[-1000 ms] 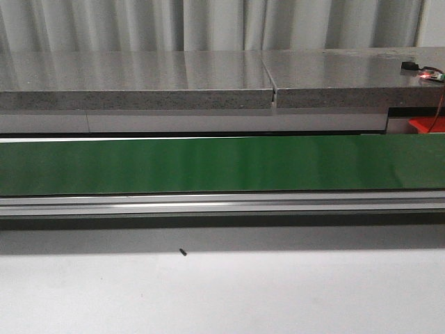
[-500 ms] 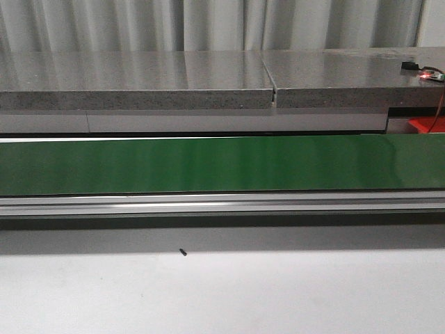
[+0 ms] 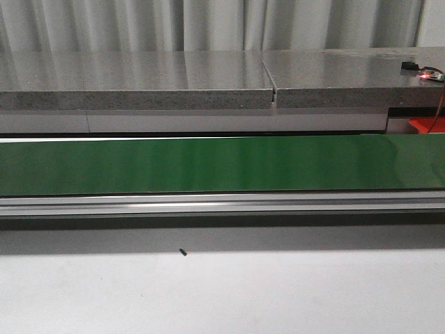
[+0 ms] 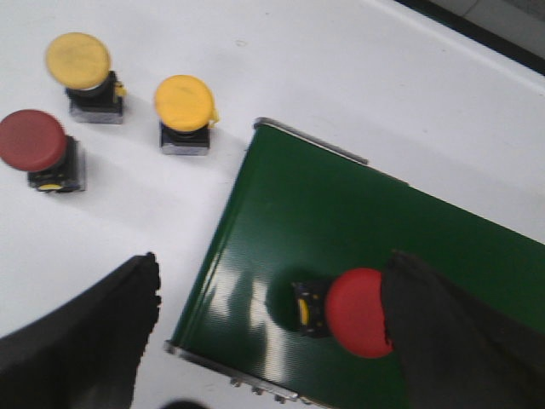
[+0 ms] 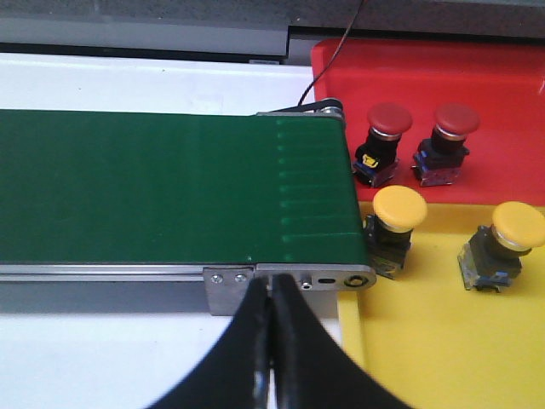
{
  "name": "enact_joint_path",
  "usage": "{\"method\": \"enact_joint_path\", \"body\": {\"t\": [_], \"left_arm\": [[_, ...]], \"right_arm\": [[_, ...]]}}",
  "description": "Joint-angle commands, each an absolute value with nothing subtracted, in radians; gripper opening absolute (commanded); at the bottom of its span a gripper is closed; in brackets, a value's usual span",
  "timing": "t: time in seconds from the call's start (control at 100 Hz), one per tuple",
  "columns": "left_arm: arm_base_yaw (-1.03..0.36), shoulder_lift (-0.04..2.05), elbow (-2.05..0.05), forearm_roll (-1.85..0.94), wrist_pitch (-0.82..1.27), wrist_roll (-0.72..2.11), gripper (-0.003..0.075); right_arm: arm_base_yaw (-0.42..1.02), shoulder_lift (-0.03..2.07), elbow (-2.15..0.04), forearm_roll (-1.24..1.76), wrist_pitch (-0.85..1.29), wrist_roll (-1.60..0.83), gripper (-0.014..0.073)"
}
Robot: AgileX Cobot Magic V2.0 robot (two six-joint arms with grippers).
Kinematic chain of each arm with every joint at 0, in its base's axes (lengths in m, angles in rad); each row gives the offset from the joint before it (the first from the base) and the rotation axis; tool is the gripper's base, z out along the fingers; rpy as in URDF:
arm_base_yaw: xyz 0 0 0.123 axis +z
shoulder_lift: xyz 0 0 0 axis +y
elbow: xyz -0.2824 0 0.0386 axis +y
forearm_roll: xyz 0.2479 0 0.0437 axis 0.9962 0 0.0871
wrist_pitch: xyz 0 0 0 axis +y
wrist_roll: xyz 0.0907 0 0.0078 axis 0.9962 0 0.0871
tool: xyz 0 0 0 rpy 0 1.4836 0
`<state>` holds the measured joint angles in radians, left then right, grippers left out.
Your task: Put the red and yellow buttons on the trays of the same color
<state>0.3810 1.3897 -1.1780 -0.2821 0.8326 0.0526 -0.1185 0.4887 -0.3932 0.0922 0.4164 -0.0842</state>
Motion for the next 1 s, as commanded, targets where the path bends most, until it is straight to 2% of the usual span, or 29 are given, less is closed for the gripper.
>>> {"method": "enact_joint_path", "body": {"t": [0.0,0.43,0.99], "left_arm": [[0.427,1.356,-1.206,-0.279,0.811,0.044,0.0532],[0.615,1.377,-1.206,-0.249,0.842,0.044,0.0531],[0.627,1.561,-1.208,-0.219,0.826,0.033,0.0512]], "right_arm": [[-0.119,0.489,-0.419,0.086,0.341,-0.088,-0.0067],[-0.119,0.489,-0.419,0.086,0.341,-0.088,-0.0067],[-0.119,0.489,-0.419,0.086,0.341,-0.088,-0.0067]]}}
